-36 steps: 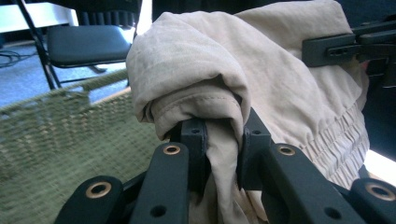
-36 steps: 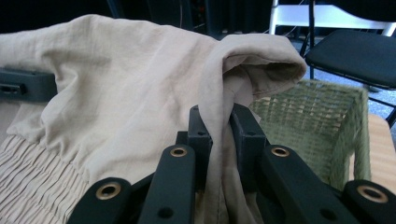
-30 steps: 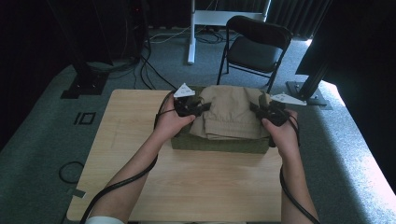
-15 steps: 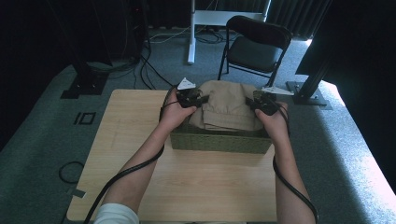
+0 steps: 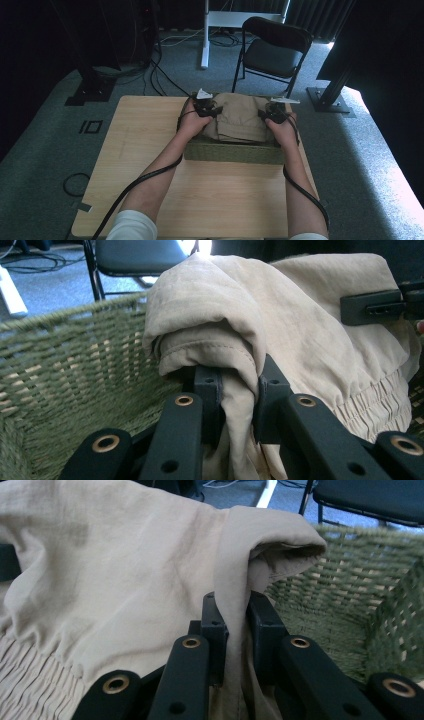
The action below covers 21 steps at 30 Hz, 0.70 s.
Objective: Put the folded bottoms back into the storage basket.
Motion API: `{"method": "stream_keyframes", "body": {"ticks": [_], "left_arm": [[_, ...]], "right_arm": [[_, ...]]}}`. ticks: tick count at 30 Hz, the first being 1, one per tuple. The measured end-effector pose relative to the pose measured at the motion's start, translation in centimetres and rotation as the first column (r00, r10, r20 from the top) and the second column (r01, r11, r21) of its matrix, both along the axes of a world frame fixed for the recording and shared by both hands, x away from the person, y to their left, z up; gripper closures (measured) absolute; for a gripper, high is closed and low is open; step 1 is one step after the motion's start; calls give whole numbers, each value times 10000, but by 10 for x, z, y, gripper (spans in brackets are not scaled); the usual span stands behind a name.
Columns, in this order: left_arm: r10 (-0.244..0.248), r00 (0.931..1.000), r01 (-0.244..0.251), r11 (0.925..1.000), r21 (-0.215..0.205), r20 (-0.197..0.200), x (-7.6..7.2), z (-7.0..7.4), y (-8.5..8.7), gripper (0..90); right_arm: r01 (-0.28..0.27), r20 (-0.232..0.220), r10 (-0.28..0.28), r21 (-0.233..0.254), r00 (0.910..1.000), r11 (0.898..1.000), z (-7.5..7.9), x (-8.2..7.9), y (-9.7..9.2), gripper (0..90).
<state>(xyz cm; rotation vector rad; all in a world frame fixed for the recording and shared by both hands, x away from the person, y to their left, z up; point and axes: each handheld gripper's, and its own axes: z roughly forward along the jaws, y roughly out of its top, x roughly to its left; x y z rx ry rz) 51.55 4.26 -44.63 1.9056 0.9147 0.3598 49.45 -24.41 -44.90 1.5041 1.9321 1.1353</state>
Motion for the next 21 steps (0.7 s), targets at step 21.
{"method": "stream_keyframes", "body": {"ticks": [21], "left_arm": [[561,9886,-454,9959,781,-1399,19,-49,-2,770]], "right_arm": [[358,-1467,-438,-571,9882,9977,-41,27,13,793]]}}
